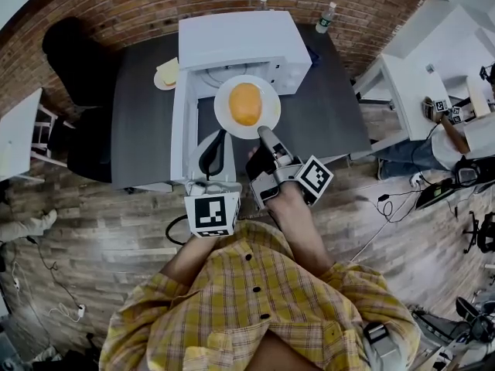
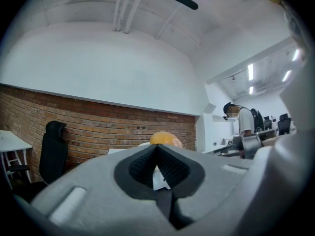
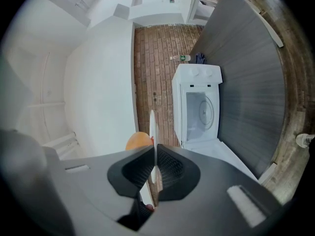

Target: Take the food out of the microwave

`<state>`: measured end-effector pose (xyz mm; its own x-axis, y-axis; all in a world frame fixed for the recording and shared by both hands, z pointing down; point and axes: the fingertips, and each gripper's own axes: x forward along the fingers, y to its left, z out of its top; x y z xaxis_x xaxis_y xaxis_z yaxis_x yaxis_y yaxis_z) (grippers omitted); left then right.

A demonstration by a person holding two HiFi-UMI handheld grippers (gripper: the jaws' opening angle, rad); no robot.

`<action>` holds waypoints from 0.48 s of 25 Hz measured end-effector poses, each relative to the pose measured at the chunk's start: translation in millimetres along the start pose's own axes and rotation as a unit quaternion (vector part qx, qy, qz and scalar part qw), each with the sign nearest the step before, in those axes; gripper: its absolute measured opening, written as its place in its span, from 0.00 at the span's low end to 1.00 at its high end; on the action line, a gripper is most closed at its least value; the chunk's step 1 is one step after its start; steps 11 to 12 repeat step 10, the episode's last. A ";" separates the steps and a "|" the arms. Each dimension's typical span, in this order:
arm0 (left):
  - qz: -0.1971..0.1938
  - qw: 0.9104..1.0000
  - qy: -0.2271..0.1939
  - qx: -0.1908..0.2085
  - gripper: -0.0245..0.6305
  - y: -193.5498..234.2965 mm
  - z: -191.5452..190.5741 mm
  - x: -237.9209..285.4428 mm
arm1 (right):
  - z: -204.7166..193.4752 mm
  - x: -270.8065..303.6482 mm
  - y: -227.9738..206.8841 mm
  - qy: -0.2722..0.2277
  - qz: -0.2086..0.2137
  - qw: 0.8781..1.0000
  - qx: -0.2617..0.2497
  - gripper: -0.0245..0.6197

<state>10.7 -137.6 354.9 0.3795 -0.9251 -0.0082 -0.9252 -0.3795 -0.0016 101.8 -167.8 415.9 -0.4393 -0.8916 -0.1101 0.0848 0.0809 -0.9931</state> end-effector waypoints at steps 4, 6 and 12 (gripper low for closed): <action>0.002 1.000 0.002 0.002 0.04 -0.6 -0.4 -1.3 | 1.5 -2.4 -0.6 -0.002 -0.004 1.000 0.002 0.07; 0.004 1.000 0.003 0.002 0.04 -1.3 -1.2 -2.3 | 1.3 -3.6 -1.7 -0.002 -0.006 1.000 0.004 0.07; 0.008 1.000 0.002 0.003 0.04 -2.5 -2.0 -3.6 | 0.5 -5.4 -2.7 0.001 -0.007 1.000 0.007 0.07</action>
